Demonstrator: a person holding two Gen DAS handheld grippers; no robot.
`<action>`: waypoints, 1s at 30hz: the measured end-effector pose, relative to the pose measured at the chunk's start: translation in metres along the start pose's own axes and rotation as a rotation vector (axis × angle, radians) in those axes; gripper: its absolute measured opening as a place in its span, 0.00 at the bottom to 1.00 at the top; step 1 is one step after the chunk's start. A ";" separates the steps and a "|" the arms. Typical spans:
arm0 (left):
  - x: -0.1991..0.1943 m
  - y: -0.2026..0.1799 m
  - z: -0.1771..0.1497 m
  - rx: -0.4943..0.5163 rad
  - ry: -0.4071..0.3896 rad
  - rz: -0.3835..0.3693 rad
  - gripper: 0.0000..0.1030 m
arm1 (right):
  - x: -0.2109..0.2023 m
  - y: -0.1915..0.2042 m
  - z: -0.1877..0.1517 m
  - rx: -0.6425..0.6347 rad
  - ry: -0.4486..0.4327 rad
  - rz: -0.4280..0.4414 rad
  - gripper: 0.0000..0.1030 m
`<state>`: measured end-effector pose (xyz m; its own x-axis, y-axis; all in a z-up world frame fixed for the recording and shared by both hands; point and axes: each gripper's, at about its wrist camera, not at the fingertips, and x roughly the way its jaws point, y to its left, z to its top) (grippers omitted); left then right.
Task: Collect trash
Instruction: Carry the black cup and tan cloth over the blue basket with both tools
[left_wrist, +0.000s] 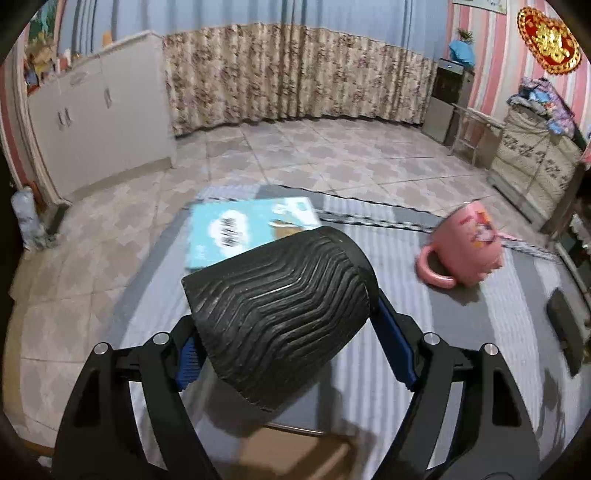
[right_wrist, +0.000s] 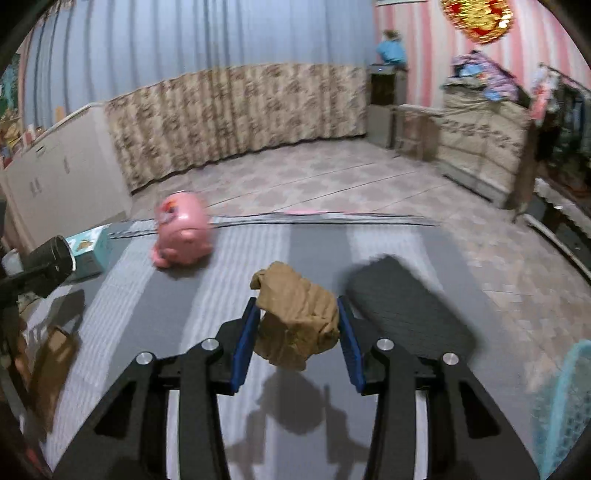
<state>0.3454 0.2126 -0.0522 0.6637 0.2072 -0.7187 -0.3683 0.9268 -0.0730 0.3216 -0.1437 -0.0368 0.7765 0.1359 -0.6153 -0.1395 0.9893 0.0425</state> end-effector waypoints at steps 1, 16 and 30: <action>-0.001 -0.004 0.000 -0.011 0.004 -0.021 0.75 | -0.013 -0.021 -0.006 0.021 -0.006 -0.023 0.41; -0.068 -0.140 -0.027 0.175 -0.044 -0.204 0.75 | -0.127 -0.219 -0.067 0.135 -0.051 -0.311 0.41; -0.120 -0.305 -0.102 0.381 -0.045 -0.421 0.75 | -0.128 -0.289 -0.089 0.253 -0.051 -0.317 0.41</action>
<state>0.3114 -0.1266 -0.0147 0.7326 -0.1990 -0.6510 0.1892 0.9782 -0.0861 0.2081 -0.4519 -0.0407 0.7867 -0.1821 -0.5898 0.2628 0.9634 0.0531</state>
